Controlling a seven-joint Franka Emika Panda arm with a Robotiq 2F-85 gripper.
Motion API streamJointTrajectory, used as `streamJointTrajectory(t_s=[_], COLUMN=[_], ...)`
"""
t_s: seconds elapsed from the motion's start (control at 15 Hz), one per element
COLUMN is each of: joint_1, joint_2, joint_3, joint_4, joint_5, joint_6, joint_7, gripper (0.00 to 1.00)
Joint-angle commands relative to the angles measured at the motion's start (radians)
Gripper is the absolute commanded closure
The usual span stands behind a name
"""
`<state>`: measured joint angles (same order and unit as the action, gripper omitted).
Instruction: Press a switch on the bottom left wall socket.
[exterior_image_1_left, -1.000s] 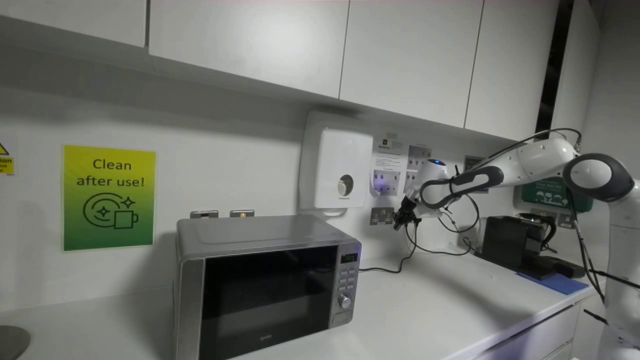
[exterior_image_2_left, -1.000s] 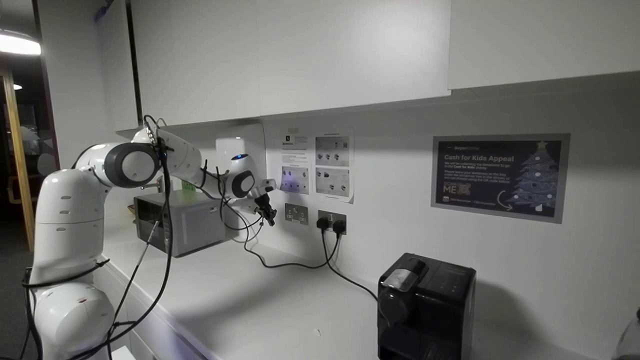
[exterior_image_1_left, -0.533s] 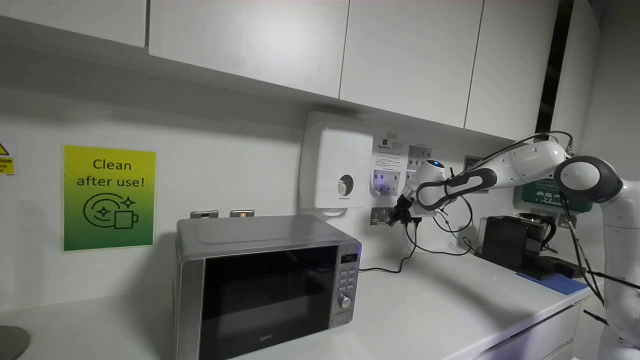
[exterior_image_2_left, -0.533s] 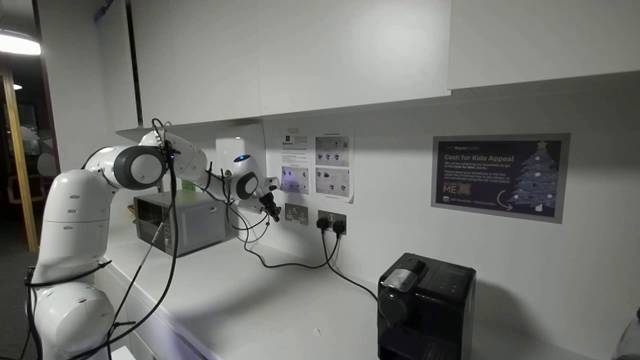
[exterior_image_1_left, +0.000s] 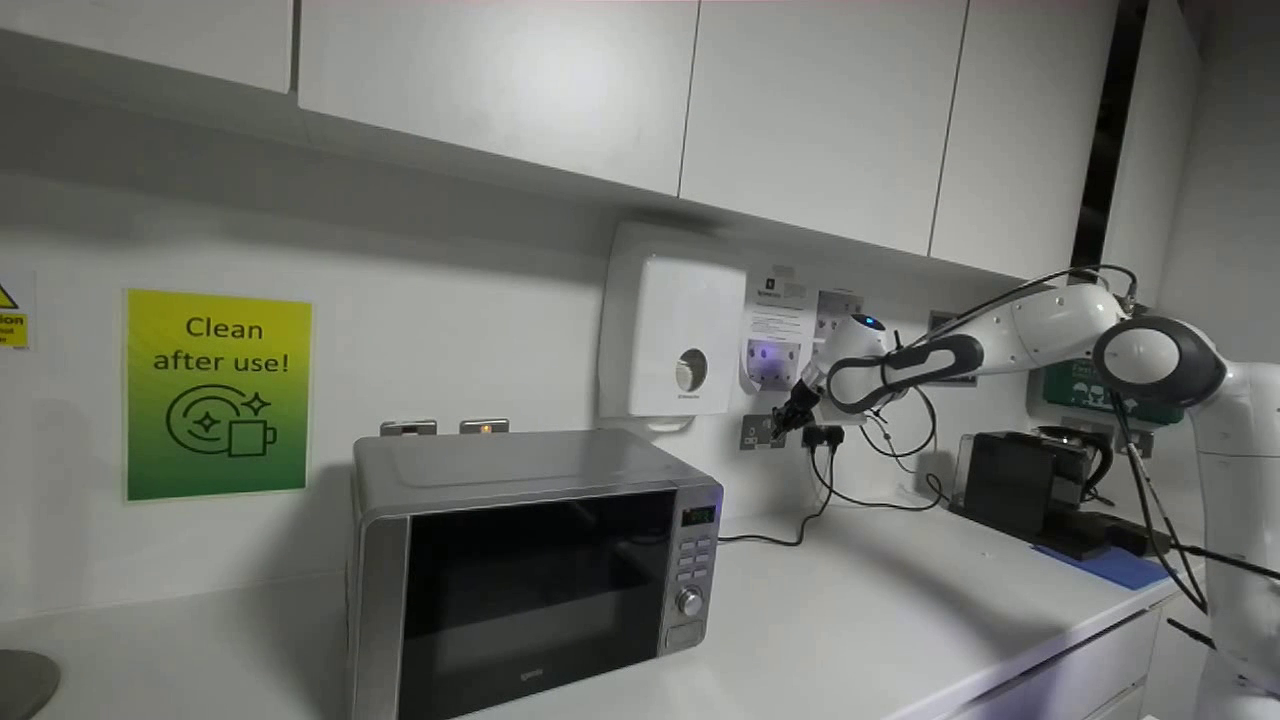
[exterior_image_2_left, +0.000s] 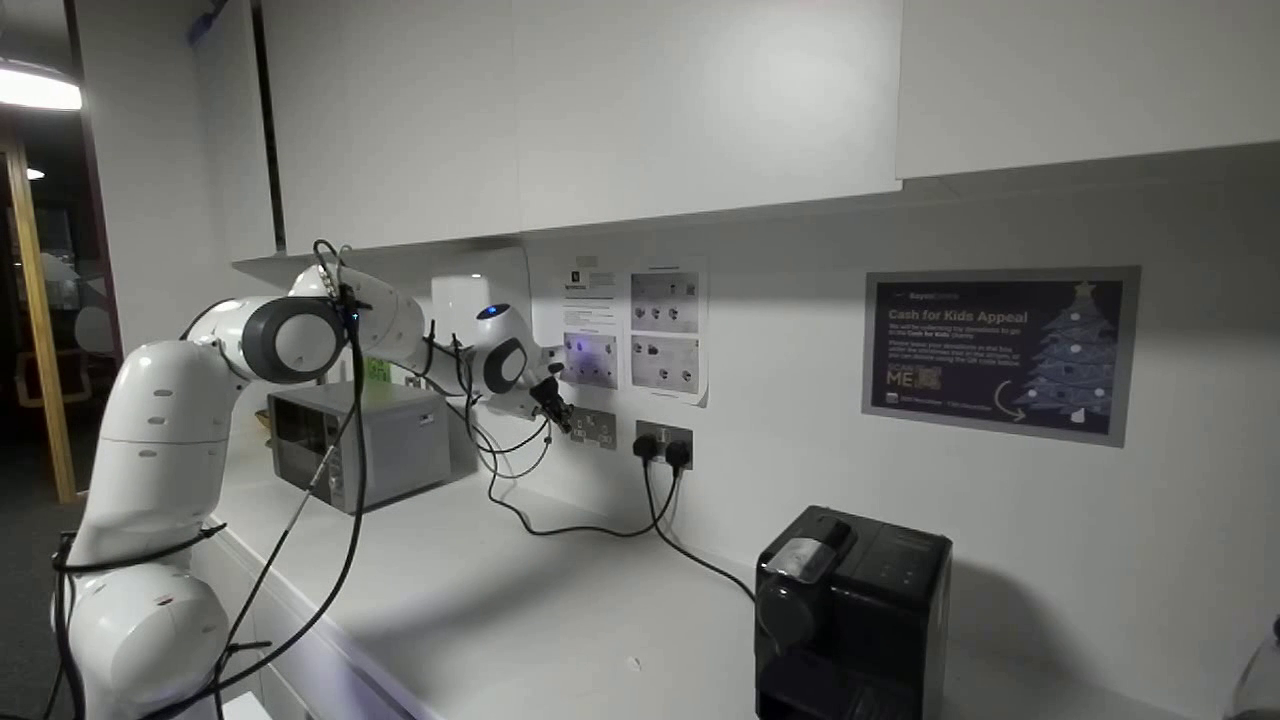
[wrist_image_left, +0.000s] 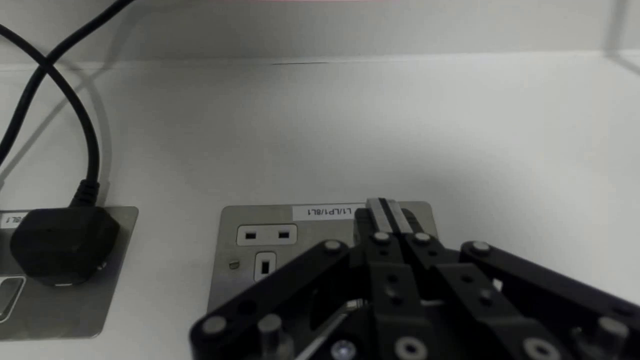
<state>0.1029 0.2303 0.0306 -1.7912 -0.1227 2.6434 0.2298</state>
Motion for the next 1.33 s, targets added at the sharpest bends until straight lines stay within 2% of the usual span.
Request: streamJointTrajectory(t_s=[0.0,0.6,1.27], joint_1=[0.0,0.004,0.005], joint_2=[0.038,0.107,0.113], joint_3=[-0.012,-0.019,-0.026], joint_4=[0.054,0.129,0.161], joint_5=[-0.004,0.005,0.001], joint_6=[0.032,0.064,0.075], joint_7=[-0.019,-0.021,-0.02], gripper=[1.0,1.0,1.0])
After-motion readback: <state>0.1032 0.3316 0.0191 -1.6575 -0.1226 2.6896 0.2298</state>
